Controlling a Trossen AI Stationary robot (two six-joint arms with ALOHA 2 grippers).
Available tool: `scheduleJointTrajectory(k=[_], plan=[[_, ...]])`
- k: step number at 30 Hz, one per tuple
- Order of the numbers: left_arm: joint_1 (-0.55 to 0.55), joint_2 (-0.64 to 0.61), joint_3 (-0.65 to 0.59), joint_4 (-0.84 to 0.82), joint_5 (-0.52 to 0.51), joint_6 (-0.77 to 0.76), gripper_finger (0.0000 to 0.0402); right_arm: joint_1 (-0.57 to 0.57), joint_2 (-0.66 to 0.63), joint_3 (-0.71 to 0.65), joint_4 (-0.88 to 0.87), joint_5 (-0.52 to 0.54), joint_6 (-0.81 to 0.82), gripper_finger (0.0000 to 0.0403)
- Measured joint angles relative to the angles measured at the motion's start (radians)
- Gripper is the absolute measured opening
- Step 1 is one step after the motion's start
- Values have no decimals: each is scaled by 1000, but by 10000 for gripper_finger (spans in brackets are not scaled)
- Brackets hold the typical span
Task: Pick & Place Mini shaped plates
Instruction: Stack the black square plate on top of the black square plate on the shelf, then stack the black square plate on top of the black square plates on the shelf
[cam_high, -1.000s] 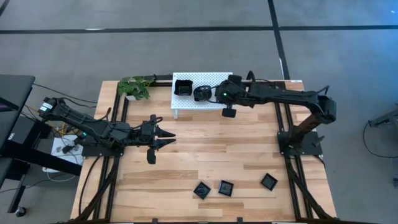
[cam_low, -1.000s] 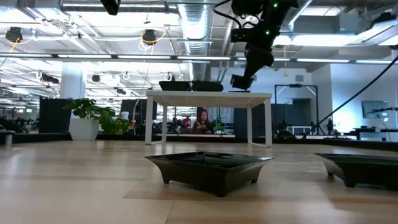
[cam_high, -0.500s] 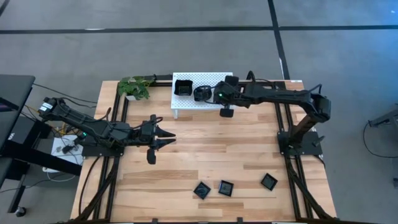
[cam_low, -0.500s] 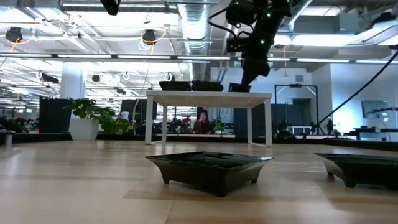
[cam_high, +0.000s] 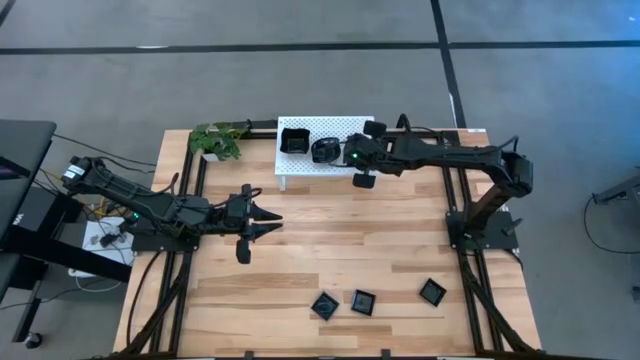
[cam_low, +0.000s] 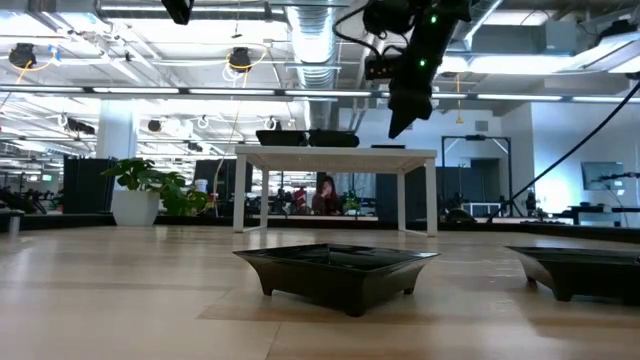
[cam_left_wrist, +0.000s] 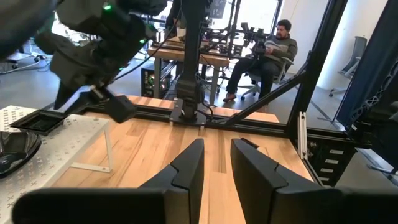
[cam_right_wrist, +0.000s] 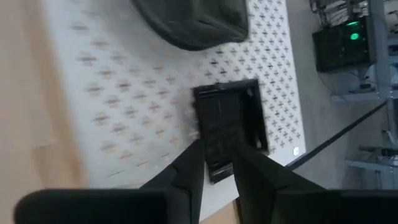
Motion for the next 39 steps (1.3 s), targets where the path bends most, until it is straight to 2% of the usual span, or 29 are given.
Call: scheduleJointTrajectory(k=[7, 10, 14, 18, 22, 26, 29, 39], plan=[[0, 0, 0, -38, 31, -26, 81, 175, -17, 93, -160, -6, 200, 82], [0, 13, 0, -47, 119, -56, 81, 303, -35, 124, -222, -4, 271, 82], [-2, 65, 0, -31, 268, -56, 81, 484, -86, 134, -306, 67, 422, 82], [-1, 154, 0, 100, 304, -68, 81, 634, -172, 9, -315, 211, 583, 82], [-1, 263, 16, 174, 429, -151, 81, 722, -302, -253, -132, 178, 751, 81], [-12, 398, 58, 179, 468, -272, 78, 748, -419, -522, 200, 175, 771, 76], [-20, 513, 101, 183, 469, -455, 77, 725, -478, -638, 371, 178, 703, 73], [-42, 838, 184, 181, 492, -764, 76, 682, -532, -663, 429, 175, 762, 72]])
